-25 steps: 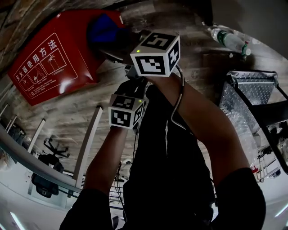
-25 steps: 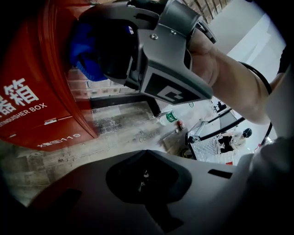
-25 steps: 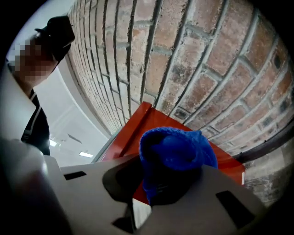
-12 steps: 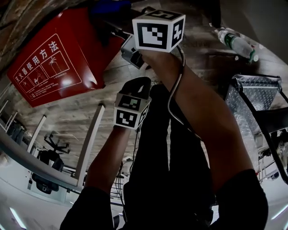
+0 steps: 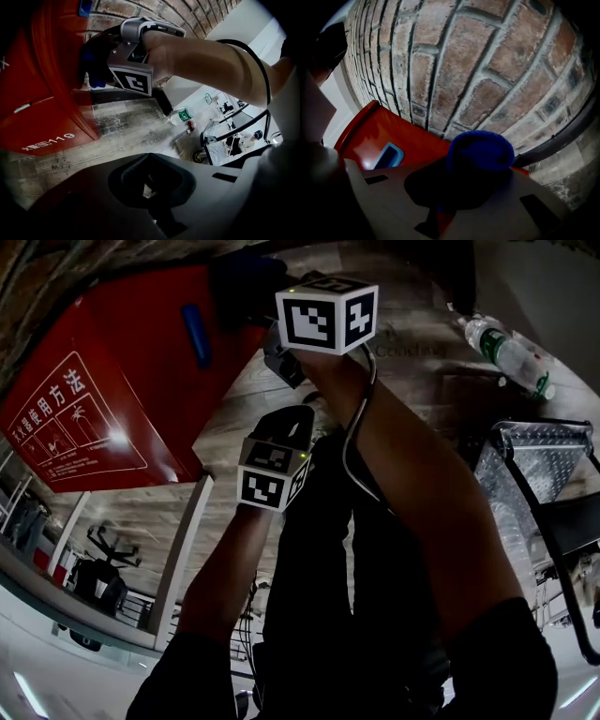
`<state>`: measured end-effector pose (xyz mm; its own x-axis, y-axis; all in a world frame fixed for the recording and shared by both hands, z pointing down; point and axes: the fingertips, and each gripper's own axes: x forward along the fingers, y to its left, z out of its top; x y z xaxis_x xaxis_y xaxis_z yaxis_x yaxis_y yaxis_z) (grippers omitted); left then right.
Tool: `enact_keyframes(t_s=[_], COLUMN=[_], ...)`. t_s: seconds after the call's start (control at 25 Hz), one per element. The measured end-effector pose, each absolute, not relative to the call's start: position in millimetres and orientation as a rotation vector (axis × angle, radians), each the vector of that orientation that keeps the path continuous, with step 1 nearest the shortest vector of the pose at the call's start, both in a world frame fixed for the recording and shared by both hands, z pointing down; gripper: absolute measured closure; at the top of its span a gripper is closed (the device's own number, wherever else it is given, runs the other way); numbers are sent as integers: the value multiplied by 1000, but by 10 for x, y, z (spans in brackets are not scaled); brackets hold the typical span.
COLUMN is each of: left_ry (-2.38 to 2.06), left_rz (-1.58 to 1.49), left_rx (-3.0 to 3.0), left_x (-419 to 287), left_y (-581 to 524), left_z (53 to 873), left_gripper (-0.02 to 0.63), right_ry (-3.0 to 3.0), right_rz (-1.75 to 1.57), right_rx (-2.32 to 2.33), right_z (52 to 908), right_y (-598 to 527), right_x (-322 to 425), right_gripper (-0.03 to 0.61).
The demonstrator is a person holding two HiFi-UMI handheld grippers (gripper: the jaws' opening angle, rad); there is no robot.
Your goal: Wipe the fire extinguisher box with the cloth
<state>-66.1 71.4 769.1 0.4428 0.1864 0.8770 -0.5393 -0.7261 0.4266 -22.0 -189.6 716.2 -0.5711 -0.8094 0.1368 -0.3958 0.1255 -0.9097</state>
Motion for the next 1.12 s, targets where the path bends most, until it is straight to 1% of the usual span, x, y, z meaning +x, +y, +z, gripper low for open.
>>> enact_keyframes(t_s=[0.28,0.44,0.6,0.8,0.92,1.12], left_ry=[-321,-312,-284,-283,-273,-285], left_rz=[1334,1356,1327,1340,1330,1299], left_rx=[2023,2026,2049,2026,2014,2034], left_x=[-685,-721,-658,-742,-714,-659], left_y=[570,480,422,437,480,567], left_z=[8260,8596,8750,8904,8930,8613], left_gripper=[618,620,620,620,620,620], right_ry=[1970,1940,1935,1949,1933,1960], right_rz=[-1488,-1569,-1656,-1825,-1833,-1706], right_rx=[-1183,-1289,-1362,-1413,-1402,-1285], right_z=[8052,8782,9340,9885,9860,9085], right_y=[-2067,-2122,-2124,-1896,-1872,-1788], right_x=[-162,-145,-161,-309,-328,-356], right_gripper=[537,537,537,537,537,537])
